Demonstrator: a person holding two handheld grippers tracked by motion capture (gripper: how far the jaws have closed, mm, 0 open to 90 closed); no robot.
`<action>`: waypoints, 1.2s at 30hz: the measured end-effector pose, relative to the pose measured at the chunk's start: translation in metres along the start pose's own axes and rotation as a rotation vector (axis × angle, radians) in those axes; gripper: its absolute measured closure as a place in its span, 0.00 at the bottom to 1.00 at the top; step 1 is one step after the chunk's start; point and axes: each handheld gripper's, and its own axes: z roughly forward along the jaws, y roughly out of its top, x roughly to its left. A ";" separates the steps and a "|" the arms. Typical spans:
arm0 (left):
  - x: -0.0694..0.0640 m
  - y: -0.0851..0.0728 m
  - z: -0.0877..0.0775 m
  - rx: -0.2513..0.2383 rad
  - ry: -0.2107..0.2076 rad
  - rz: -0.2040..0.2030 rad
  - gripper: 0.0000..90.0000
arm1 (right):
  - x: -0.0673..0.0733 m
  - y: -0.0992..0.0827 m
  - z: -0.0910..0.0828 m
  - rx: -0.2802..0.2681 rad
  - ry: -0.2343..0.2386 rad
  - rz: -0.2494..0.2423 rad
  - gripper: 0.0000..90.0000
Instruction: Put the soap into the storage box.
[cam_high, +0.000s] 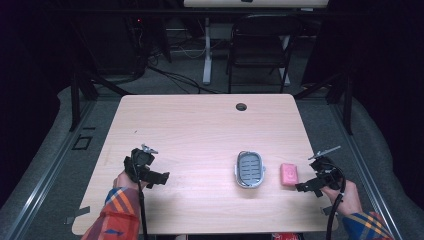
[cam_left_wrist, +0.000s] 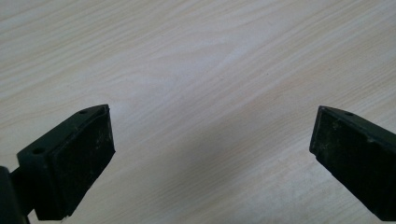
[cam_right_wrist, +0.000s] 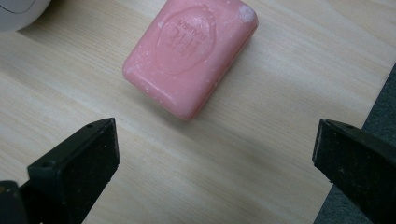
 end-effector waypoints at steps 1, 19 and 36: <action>-0.001 0.001 0.000 0.001 0.002 0.005 0.00 | 0.000 0.000 0.001 -0.007 0.008 0.006 0.00; -0.003 0.001 0.000 -0.010 -0.025 0.012 0.00 | 0.005 0.004 0.001 -0.031 0.031 0.075 0.00; -0.003 0.002 0.001 0.000 -0.027 0.024 0.00 | 0.013 0.017 0.002 -0.064 0.040 0.109 0.00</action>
